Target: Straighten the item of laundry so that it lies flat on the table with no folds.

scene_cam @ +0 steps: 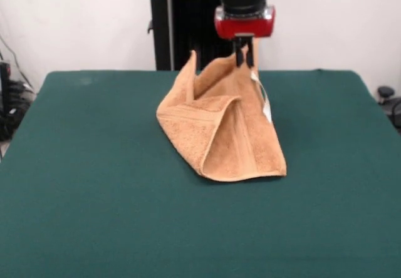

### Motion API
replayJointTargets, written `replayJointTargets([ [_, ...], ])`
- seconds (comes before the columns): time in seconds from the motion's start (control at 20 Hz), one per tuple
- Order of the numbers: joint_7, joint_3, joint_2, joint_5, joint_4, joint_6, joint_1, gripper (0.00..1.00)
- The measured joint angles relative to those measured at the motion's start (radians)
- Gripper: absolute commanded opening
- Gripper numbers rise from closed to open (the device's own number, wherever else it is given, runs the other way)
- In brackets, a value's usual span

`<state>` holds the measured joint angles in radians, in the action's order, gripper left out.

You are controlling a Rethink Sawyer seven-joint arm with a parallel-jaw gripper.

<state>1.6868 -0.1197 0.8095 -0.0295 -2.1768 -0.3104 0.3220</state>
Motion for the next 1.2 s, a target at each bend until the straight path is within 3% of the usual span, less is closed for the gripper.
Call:
replayJointTargets([
  [0.3, 0.000, 0.070, 0.082, 0.114, 0.103, -0.153, 0.003, 0.00],
  [0.55, 0.000, 0.086, 0.125, 0.217, 0.217, -0.243, 0.060, 0.00],
  [0.85, 0.000, 0.086, 0.162, 0.251, 0.313, -0.335, 0.162, 0.00],
  [1.2, 0.000, 0.086, 0.192, 0.252, 0.344, -0.371, 0.211, 0.00],
])
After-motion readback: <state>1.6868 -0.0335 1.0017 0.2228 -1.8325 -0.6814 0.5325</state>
